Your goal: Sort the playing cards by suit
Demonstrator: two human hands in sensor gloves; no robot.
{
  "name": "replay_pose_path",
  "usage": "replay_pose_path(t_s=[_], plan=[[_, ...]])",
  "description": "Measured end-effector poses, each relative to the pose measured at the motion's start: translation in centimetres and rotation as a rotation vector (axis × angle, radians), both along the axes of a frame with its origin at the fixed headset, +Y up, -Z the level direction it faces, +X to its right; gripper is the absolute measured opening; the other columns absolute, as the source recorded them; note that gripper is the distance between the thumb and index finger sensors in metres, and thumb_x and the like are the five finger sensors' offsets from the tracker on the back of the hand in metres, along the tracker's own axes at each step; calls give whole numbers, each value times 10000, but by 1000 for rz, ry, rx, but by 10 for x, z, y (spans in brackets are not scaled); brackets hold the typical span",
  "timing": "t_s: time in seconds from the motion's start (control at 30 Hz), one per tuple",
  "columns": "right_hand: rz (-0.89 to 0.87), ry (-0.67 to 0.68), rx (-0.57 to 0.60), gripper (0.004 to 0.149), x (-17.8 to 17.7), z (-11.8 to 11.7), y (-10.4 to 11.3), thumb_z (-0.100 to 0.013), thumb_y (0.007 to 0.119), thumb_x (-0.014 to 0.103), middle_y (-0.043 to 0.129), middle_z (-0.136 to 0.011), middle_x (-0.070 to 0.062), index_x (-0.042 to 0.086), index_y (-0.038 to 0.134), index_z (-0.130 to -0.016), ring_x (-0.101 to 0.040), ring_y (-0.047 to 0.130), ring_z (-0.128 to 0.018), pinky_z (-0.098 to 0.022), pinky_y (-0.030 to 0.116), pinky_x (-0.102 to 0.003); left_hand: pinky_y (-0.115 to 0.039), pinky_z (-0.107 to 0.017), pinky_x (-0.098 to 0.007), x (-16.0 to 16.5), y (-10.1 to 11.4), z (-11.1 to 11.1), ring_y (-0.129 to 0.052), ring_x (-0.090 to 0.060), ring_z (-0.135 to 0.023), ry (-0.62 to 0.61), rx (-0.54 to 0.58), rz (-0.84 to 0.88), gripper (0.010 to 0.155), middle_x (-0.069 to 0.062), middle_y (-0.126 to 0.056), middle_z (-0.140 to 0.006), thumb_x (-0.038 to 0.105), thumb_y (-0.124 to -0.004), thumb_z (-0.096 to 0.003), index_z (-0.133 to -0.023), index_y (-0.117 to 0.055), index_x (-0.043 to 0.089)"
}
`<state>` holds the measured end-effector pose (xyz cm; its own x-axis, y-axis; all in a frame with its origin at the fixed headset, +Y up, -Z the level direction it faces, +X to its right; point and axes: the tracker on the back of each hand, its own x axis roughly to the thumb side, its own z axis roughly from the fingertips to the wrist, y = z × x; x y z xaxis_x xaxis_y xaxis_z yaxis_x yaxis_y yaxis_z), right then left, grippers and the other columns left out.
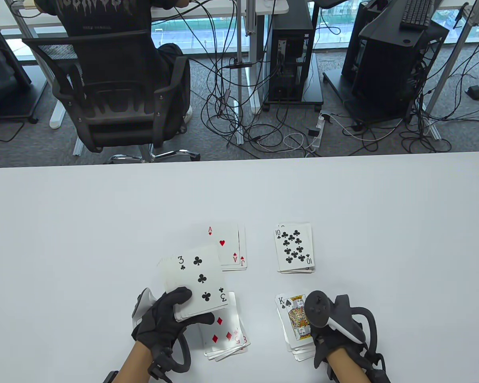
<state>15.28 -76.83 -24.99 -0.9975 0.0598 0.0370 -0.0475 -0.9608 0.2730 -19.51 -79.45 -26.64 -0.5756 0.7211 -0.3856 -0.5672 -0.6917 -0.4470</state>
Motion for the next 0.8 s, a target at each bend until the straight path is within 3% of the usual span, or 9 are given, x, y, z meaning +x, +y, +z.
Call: replay_pose_path(t_s=[0.17, 0.33, 0.47, 0.67, 0.8], plan=[[143, 52, -27, 502, -10, 0, -1, -545, 679, 267, 929, -380, -137, -186, 729, -757, -326, 968, -291, -242, 842, -511, -800, -600, -464, 0, 0, 0, -711, -341, -1020, 0, -4, 0, 553, -11, -511, -1153, 424, -660, -638, -1095, -361, 338], [130, 49, -36, 515, -11, -3, 4, -544, 693, 276, 929, -420, -157, -182, 718, -778, -357, 966, -331, -266, 837, -528, -801, -599, -464, -1, 0, 0, -712, -341, -1019, -2, -2, -1, 552, -11, -513, -1152, 424, -661, -637, -1094, -363, 338], [-64, 48, 67, 523, -14, -7, 26, -543, 702, 281, 928, -422, -156, -187, 715, -777, -360, 964, -334, -267, 835, -529, -800, -599, -465, -1, 1, 0, -712, -342, -1018, -7, 3, -2, 553, -11, -512, -1152, 423, -662, -637, -1095, -364, 337], [-421, 198, 341, 534, -52, -5, 59, -554, 677, 299, 929, -426, -146, -181, 712, -786, -348, 967, -337, -270, 841, -518, -801, -598, -465, -1, 0, 0, -712, -342, -1019, -10, 3, -8, 552, -13, -514, -1151, 422, -662, -636, -1094, -365, 338], [-623, 251, 387, 564, -80, -4, 64, -561, 665, 320, 925, -446, -156, -191, 696, -797, -359, 964, -355, -281, 838, -524, -799, -599, -466, -1, 0, 0, -711, -344, -1018, -14, 8, -11, 552, -14, -514, -1151, 421, -663, -636, -1094, -366, 336]])
